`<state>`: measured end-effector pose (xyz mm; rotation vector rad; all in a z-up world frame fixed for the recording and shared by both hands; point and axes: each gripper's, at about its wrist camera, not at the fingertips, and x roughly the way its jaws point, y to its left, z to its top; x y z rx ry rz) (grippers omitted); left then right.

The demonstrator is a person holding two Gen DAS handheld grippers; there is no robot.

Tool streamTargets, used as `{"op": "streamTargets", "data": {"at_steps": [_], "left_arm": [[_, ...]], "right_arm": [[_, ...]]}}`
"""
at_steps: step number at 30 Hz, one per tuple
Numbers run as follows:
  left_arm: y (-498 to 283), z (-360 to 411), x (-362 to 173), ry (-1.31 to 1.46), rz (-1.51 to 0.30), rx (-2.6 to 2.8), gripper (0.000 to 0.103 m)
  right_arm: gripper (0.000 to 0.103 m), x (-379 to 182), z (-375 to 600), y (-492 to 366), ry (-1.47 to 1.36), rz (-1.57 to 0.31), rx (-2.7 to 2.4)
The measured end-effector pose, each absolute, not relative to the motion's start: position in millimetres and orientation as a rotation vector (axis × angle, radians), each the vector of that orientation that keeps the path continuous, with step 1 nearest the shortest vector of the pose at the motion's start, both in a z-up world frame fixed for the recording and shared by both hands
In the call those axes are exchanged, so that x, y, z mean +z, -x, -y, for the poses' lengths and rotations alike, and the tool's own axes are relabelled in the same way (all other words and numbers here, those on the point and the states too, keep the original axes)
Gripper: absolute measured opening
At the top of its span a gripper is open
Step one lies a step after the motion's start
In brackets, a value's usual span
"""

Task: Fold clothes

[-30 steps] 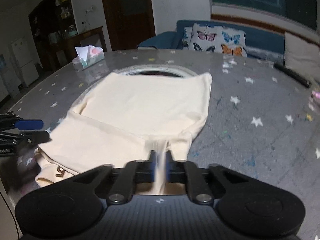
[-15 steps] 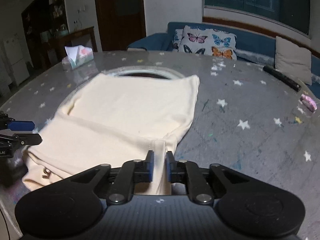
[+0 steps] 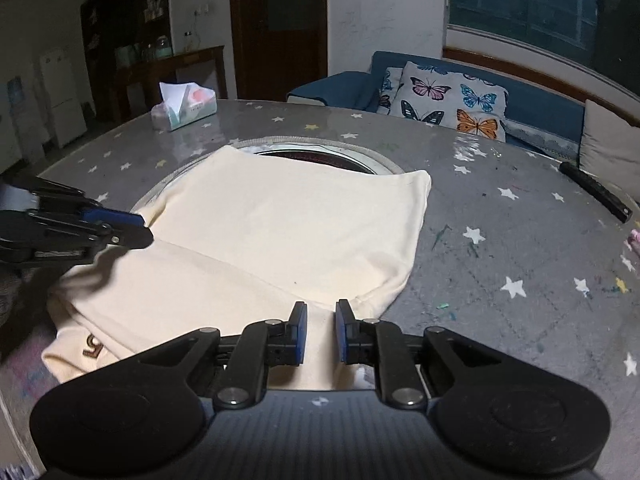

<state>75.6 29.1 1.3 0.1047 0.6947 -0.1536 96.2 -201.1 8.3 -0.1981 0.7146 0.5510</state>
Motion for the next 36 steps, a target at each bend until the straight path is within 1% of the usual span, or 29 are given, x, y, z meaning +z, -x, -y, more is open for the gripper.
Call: {"op": "streamTargets", "data": {"at_steps": [8,13,18,19,21,25,27,29,31,33,34,35,36], "left_arm": [[-52,-27,7,-0.165,-0.67,-0.203,0.017],[-22,-28,12,-0.229,-0.662,-0.23,0.018],[16,-26,13,-0.323,-0.644,-0.272,0.018],[23,-24,12,-0.351,-0.64,-0.279,0.02],[35,-18,9,-0.408,-0.634,-0.288,0.034],[55,-5,3,-0.509,-0.594,-0.324,0.039],[59,1,0,-0.543,-0.57,-0.341,0.044],[59,8,-3,-0.566,-0.553,-0.35,0.044],[57,16,-9,-0.595,-0.533,-0.361,0.044],[56,22,-14,-0.619,-0.516,-0.373,0.044],[55,25,-16,-0.628,-0.509,-0.379,0.044],[54,28,-19,-0.637,-0.502,-0.385,0.043],[53,29,-19,-0.635,-0.496,-0.393,0.033]], "right_arm": [[0.015,24,201,-64,0.29,-0.699,0.632],[0.015,10,203,-46,0.353,-0.731,0.641],[0.015,10,211,-36,0.315,-0.732,0.639],[0.015,8,212,-36,0.315,-0.734,0.638],[0.015,8,213,-36,0.316,-0.733,0.635],[0.015,12,213,-30,0.344,-0.726,0.644],[0.015,14,214,-26,0.363,-0.722,0.65],[0.019,15,214,-23,0.382,-0.719,0.656],[0.02,17,214,-19,0.401,-0.715,0.662],[0.029,19,215,-15,0.42,-0.712,0.669],[0.038,19,215,-14,0.429,-0.71,0.672],[0.039,19,215,-11,0.445,-0.704,0.679],[0.039,19,214,-8,0.456,-0.7,0.687]]}}
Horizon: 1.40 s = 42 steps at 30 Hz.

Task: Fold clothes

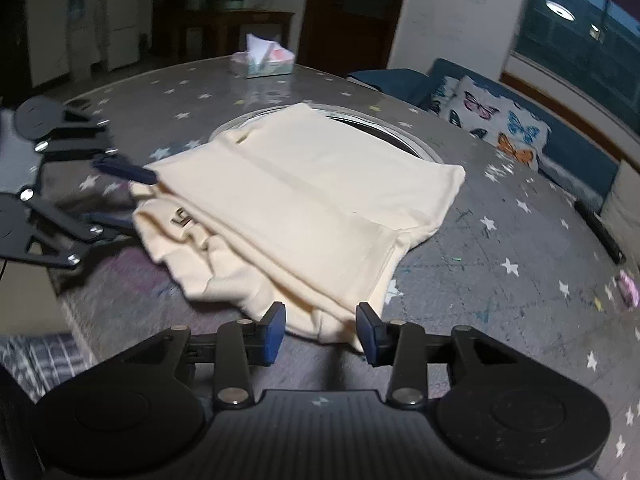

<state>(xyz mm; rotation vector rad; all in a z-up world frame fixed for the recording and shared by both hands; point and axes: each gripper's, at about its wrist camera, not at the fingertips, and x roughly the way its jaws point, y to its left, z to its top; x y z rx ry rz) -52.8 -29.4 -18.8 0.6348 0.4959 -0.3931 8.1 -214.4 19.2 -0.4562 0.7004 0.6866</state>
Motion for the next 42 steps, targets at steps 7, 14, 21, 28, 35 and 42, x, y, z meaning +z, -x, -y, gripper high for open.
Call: {"op": "streamTargets", "data": {"at_steps": [7,14,21,28,35,42], "left_arm": [[20,13,8,-0.434,-0.535,-0.406,0.009],[-22,-1,26,-0.304,-0.571,-0.393,0.008],[-19,-9,18,-0.296,-0.6,-0.382,0.02],[16,-8,8,-0.402,-0.567,-0.383,0.032],[31,0,-15,-0.577,-0.548,-0.363,0.032],[37,-3,-11,-0.589,-0.508,-0.347,0.01]], "right_arm": [[0.057,14,205,4,0.562,-0.637,0.755],[0.053,4,187,-10,0.61,-0.557,0.783],[0.015,11,193,-40,0.436,-0.65,0.795],[0.009,30,200,-58,0.295,-0.684,0.783],[0.008,39,199,-62,0.257,-0.676,0.77],[0.006,35,205,-49,0.221,-0.658,0.742]]}}
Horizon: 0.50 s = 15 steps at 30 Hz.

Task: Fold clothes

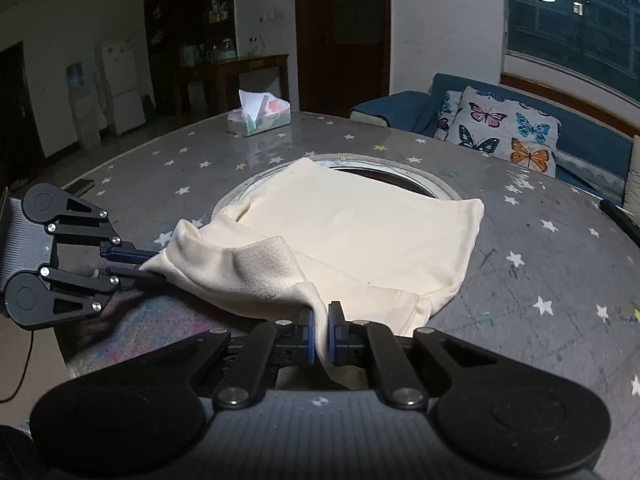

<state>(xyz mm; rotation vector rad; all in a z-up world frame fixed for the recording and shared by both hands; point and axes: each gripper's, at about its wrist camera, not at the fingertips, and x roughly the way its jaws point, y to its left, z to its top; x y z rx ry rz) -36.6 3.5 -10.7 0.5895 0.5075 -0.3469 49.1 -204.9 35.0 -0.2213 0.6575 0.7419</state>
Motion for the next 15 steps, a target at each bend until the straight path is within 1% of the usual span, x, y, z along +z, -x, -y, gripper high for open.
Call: {"op": "streamTargets", "data": {"at_steps": [5,12,15], "left_arm": [[55,-8,14,-0.526,-0.478,-0.375,0.01],[117,-11,53,-0.434,-0.448,-0.401,0.01],[132,-11,68,-0.391,-0.43,-0.396,0.01]], "right_arm": [[0.005,46,218,-30,0.188,-0.627,0.743],[0.005,76,246,37,0.15,-0.6,0.798],[0.004,82,250,45,0.133,-0.593,0.793]]}}
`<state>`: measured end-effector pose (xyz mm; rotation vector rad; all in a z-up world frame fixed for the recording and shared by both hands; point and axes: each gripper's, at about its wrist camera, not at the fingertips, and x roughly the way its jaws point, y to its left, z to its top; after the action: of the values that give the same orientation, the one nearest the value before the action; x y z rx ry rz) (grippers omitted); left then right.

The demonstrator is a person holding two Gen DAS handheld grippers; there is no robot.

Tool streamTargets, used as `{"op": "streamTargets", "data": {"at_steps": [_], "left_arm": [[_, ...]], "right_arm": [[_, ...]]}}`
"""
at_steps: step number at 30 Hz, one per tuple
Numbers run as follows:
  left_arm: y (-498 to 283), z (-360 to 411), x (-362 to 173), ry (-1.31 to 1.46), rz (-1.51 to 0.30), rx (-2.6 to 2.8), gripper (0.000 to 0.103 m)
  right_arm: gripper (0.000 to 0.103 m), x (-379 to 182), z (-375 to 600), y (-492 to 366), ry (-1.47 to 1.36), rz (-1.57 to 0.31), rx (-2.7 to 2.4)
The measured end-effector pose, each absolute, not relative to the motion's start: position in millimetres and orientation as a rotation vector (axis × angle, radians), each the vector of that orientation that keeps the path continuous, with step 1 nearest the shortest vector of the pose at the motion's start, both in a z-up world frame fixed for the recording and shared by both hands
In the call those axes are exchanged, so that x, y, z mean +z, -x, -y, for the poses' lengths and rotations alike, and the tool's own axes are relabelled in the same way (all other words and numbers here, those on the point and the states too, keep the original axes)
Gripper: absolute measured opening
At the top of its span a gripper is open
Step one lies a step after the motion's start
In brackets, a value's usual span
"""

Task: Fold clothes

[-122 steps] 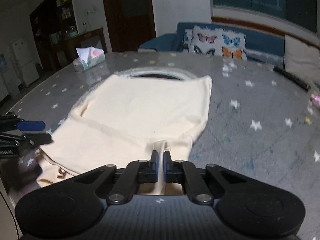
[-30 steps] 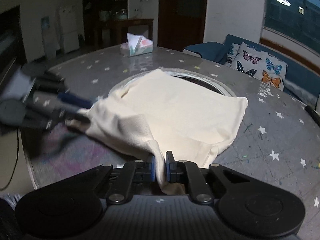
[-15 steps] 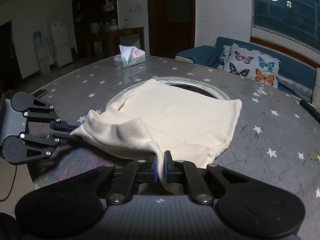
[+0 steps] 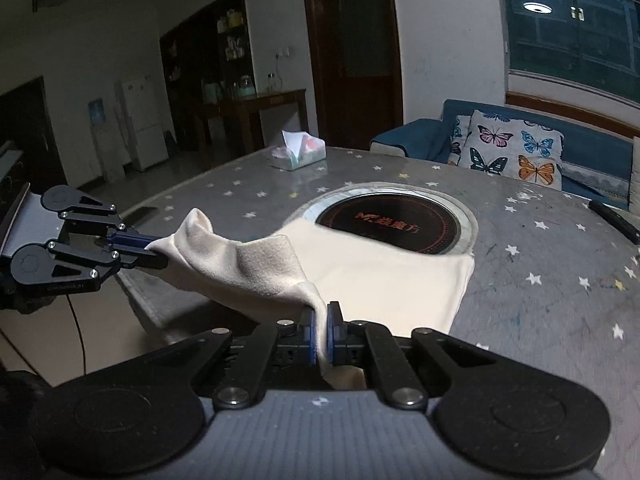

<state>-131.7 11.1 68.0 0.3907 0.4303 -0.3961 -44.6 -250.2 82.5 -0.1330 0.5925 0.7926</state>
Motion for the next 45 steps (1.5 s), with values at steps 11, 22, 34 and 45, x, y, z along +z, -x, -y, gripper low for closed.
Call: {"op": "streamTargets", "data": {"at_steps": [11,22,34,45], "left_arm": [[48,-20,69,-0.326,-0.428,-0.345,0.009],[-61,-40,23,-0.303,-0.604,-0.286,0.009],[-69,-65,17,-0.262,-0.632,-0.172,0.012],[-85,-4,19,-0.226,-0.671,-0.348,0.012]], "right_arm": [[0.004,89,237,-10,0.112,-0.608,0.747],[0.004,33,202,-119,0.062,-0.771,0.679],[0.024,18,211,-133,0.024,-0.757,0.57],[0.023,14,165,-129,0.102,-0.788,0.667]]}}
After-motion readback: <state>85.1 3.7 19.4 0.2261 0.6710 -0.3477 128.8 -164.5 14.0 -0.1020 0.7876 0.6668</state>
